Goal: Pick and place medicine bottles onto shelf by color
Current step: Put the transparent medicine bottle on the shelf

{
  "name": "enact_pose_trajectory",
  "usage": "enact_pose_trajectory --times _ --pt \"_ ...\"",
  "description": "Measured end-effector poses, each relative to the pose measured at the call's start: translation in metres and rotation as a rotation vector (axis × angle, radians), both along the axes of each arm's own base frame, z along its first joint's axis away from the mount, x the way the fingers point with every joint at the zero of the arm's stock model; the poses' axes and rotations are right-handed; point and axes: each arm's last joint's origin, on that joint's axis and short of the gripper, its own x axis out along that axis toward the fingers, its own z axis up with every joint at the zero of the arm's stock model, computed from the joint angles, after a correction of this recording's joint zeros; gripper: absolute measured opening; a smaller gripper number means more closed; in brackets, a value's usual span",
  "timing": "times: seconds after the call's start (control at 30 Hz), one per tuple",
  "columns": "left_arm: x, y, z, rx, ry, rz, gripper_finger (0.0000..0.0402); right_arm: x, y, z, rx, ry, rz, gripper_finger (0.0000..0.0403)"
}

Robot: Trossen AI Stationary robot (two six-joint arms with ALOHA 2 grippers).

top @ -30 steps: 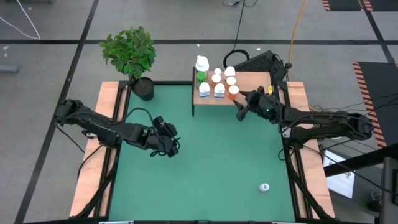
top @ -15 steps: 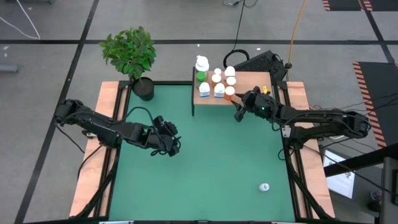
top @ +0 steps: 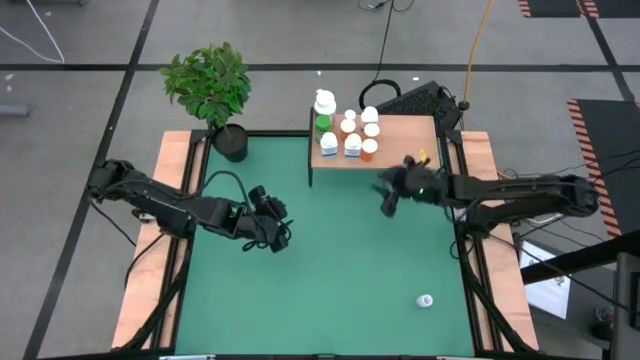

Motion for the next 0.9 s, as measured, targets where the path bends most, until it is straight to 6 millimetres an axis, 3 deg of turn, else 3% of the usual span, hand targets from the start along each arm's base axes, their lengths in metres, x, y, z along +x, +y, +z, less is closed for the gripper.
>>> enact_pose_trajectory --times 0.17,0.33,0.43,0.67,0.9 --pt "0.019 -0.005 -0.005 0.115 -0.102 -0.206 0.0239 0.005 0.041 0.002 0.139 0.101 0.101 0.0179" --pt "0.048 -0.016 -0.012 0.153 -0.387 -0.683 0.0239 -0.005 0.076 0.003 0.347 0.267 0.158 0.0179" --pt "0.065 -0.022 -0.020 0.208 -0.506 -0.874 0.0239 -0.015 0.097 0.001 0.488 0.370 0.234 0.0179" --pt "0.122 -0.021 -0.047 0.268 -0.537 -0.936 0.0239 -0.029 0.145 0.005 0.709 0.479 0.432 0.0179" --pt "0.184 -0.030 -0.068 0.202 -0.488 -1.007 0.0239 -0.049 0.178 0.000 0.861 0.636 0.463 0.0179"
